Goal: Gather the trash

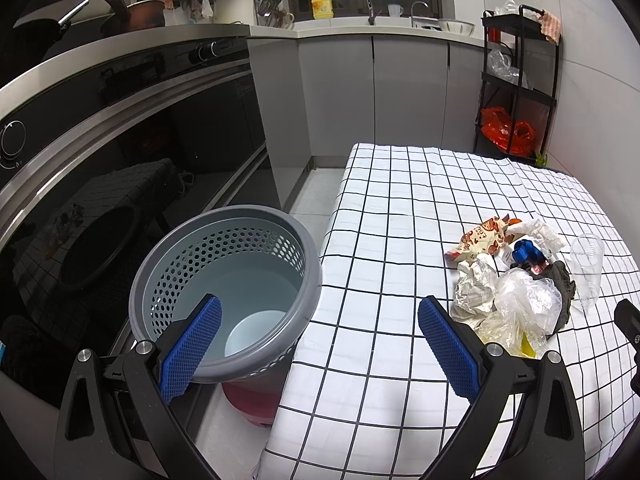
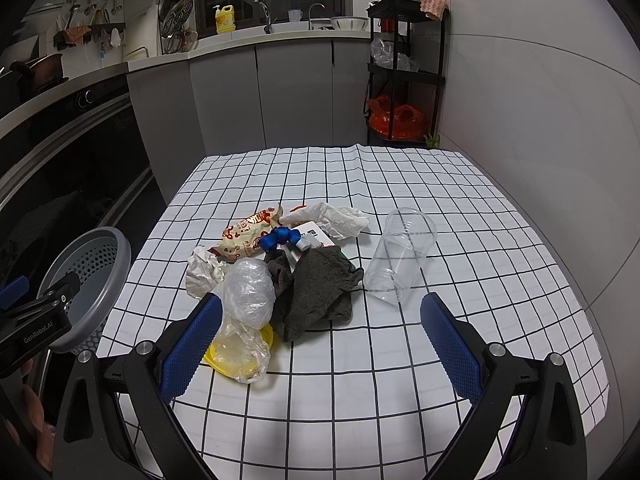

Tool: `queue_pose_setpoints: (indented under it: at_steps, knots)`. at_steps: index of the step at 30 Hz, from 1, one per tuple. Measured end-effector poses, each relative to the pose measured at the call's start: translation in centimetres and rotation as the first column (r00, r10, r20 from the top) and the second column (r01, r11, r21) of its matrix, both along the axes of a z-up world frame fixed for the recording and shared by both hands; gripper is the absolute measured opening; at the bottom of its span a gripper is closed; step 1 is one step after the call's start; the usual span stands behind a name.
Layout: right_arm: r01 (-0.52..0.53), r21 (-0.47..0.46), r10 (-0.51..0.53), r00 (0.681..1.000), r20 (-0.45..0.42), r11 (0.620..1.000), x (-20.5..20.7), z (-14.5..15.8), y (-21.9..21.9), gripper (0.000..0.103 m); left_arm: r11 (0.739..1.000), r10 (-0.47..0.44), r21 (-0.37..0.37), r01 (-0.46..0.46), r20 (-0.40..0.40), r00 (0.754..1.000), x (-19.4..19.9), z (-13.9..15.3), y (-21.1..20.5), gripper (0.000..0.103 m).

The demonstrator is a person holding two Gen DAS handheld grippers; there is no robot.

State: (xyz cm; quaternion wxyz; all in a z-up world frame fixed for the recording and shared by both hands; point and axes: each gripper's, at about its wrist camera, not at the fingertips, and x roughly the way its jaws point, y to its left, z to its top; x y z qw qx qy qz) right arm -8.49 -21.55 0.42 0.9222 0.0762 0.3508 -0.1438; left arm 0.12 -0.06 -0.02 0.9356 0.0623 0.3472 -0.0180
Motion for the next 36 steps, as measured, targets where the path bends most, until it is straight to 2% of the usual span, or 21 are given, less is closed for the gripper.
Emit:
queue_pose_setpoints:
  at_steps: [12,17,23,26,29,32,36]
  knots:
    - [-0.016,0.019,0.016,1.000,-0.006,1.000,-0.7,-0.7,-1.2,0.095,1.000,-0.004,-0.001,0.004,-0.023,1.000,0.3,-0.3,-0.4,0.097]
    - [-0.004,0.059,0.005,1.000,-0.024,0.998,-1.4,-1.8,-3.4,0.095,1.000,-0.014,0.008,0.014,-0.035,0.999,0.6,-1.2,-1.4,0.097]
    - [0.074,0.079,-0.069,0.996,-0.061,0.994,-1.9,-3.2,-7.3,0.095,0.998,-0.055,0.005,0.056,-0.061,0.997,1.0,-2.3,-3.3,0.097]
    - [0.096,0.071,-0.090,0.993,-0.081,0.993,-1.3,-3.8,-9.0,0.095,0.997,-0.070,0.009,0.071,-0.060,0.996,1.0,-2.6,-4.1,0.097]
    - [0.106,0.109,-0.095,0.990,-0.099,0.988,0.2,-4.1,-10.6,0.095,0.997,-0.074,0.007,0.074,-0.064,0.995,1.2,-2.9,-4.6,0.097]
    - [0.117,0.140,-0.102,0.989,-0.110,0.983,2.2,-4.5,-11.5,0.095,0.997,-0.075,0.012,0.076,-0.062,0.995,1.4,-3.1,-5.1,0.097]
    - [0.129,0.136,-0.109,0.983,-0.150,0.982,5.6,-5.3,-12.4,0.095,0.997,-0.073,0.033,0.075,-0.060,0.995,1.6,-3.6,-5.5,0.097]
